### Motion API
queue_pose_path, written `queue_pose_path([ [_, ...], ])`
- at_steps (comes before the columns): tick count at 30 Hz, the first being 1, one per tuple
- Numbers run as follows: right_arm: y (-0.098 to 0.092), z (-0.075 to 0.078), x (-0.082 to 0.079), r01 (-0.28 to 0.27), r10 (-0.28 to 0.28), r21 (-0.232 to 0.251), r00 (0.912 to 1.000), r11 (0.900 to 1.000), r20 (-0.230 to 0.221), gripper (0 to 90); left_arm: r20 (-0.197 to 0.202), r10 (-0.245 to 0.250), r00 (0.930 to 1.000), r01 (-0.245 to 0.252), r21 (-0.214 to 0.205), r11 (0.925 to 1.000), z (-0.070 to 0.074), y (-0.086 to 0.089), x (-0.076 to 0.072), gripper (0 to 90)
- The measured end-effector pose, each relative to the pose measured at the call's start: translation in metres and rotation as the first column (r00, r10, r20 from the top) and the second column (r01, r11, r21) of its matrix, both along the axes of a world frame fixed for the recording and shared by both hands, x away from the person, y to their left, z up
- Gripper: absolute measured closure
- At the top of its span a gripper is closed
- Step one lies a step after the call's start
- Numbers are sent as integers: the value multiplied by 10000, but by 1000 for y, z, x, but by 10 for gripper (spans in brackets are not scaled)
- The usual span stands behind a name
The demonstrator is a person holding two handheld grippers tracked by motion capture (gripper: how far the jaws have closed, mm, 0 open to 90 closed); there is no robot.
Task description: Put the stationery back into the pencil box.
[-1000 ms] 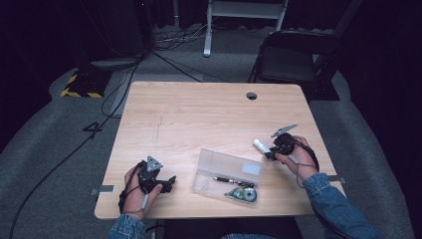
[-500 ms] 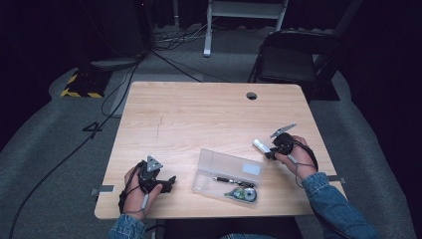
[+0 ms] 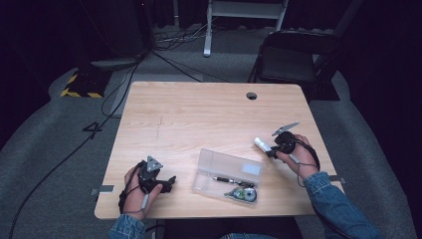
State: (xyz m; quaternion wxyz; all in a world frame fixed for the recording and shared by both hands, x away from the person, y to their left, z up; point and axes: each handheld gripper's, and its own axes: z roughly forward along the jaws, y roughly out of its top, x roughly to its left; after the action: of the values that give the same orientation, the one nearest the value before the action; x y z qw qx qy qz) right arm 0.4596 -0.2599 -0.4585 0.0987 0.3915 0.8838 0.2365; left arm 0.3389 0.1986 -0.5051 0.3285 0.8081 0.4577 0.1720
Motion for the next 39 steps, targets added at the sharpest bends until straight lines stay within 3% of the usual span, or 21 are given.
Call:
queue_pose_path([
  [12, 6, 34, -15, -559, 552, 257, 9980, 9981, 298, 717, 28, 2, 10000, -2, -11, 10000, 0, 0, 0, 114],
  [22, 21, 59, -35, -1322, 1304, 402, 9904, 9904, 453, 717, 25, -23, 10000, 23, 16, 10000, 0, 0, 0, 115],
  [31, 39, 73, -55, -2154, 2122, 470, 9751, 9754, 644, 717, 4, -14, 10000, 14, 11, 10000, 0, 0, 0, 115],
  [39, 55, 76, -68, -3053, 3024, 550, 9516, 9507, 551, 717, 14, -48, 10000, 48, 34, 10000, 0, 0, 0, 114],
])
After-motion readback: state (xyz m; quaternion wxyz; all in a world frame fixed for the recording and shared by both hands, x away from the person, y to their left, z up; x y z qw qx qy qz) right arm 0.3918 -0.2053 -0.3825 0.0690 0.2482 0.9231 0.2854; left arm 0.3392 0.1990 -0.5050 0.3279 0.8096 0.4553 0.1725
